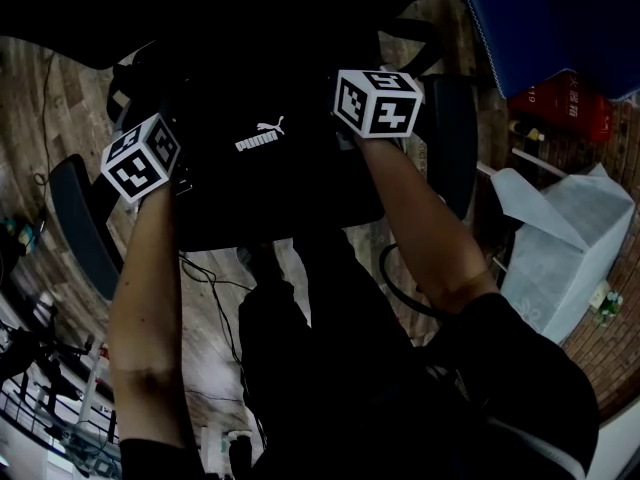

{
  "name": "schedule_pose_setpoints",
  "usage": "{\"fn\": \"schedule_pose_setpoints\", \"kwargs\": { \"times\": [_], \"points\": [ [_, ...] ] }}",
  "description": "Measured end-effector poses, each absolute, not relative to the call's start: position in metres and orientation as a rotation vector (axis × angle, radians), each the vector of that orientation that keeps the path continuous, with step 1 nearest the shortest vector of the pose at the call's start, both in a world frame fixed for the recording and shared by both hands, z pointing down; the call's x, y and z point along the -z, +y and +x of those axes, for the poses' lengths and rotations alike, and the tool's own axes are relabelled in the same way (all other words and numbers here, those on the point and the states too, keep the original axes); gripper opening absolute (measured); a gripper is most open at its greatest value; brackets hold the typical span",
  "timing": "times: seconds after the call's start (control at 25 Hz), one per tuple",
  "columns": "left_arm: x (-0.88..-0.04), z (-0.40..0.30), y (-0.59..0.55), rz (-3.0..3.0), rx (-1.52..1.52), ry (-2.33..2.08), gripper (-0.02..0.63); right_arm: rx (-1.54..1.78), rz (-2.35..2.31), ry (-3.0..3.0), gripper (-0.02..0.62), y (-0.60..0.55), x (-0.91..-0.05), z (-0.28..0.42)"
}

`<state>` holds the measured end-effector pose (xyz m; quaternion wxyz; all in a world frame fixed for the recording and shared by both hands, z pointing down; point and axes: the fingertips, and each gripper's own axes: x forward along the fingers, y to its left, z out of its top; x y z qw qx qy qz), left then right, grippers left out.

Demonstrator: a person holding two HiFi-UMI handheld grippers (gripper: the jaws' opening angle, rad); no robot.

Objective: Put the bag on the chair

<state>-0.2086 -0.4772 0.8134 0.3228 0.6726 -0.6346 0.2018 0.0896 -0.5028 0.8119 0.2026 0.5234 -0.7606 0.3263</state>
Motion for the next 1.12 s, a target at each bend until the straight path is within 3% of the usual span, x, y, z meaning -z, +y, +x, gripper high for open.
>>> {"fn": "schedule_pose_setpoints", "kwargs": {
  "times": [0.2,0.32,0.48,0.88,1.12],
  "points": [
    [-0.817,-0.213,-0.481,1.776,-0.591,-1.717,0.253,-0.868,1.47,-2.119,0.069,-0.505,-0.817,0.09],
    [-0.809,-0.219,-0.482,1.764,-0.557,-1.776,0.317,-0.809,1.47,-2.096,0.075,-0.506,-0.816,0.091],
    [-0.79,-0.216,-0.479,1.813,-0.579,-1.801,0.324,-0.845,1.498,-2.139,0.084,-0.502,-0.815,0.091],
    [-0.751,-0.188,-0.467,1.924,-0.569,-1.728,0.324,-0.956,1.586,-2.018,0.178,-0.482,-0.789,0.107],
    [-0.726,-0.177,-0.455,1.984,-0.573,-1.708,0.324,-0.948,1.584,-1.978,0.279,-0.474,-0.789,0.116]
  ]
}}
